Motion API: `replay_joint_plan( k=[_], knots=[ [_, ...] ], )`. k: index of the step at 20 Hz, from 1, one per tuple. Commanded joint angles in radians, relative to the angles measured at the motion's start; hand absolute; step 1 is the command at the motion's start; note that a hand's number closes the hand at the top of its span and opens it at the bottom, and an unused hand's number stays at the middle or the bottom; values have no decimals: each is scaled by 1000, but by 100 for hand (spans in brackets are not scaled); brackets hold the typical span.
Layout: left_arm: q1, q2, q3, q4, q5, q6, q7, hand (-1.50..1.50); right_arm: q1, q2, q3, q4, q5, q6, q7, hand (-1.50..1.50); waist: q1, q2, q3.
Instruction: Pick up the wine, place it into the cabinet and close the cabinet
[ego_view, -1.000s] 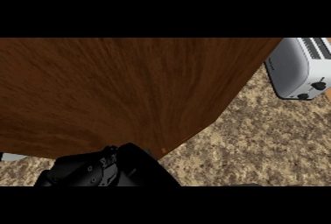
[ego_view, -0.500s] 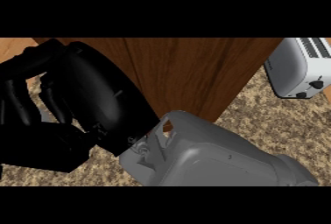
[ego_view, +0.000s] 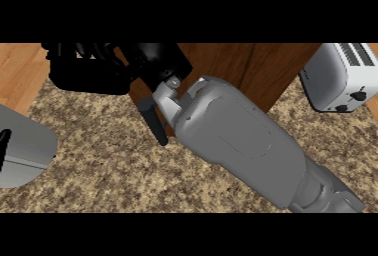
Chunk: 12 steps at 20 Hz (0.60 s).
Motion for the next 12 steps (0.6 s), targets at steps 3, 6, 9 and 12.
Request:
replay_joint_plan(
  k=[3, 6, 9, 12],
  knots=[
    [10, -16, 3, -6, -35, -12, 7, -150, 12, -17, -78, 219, 15, 73, -180, 150, 10, 13, 1],
    [-37, -29, 5, 49, -26, -17, 21, -150, -1, -39, -82, 227, 15, 104, -164, 150, -4, 13, 1],
    [-35, -36, -10, 20, -41, 5, 27, -150, -2, -79, -105, 262, 32, 107, -198, 150, 1, 16, 1],
    [-51, -47, -27, 27, -47, 6, 31, -150, 33, -101, -79, 285, 59, 134, -245, 150, -1, 19, 1]
  ],
)
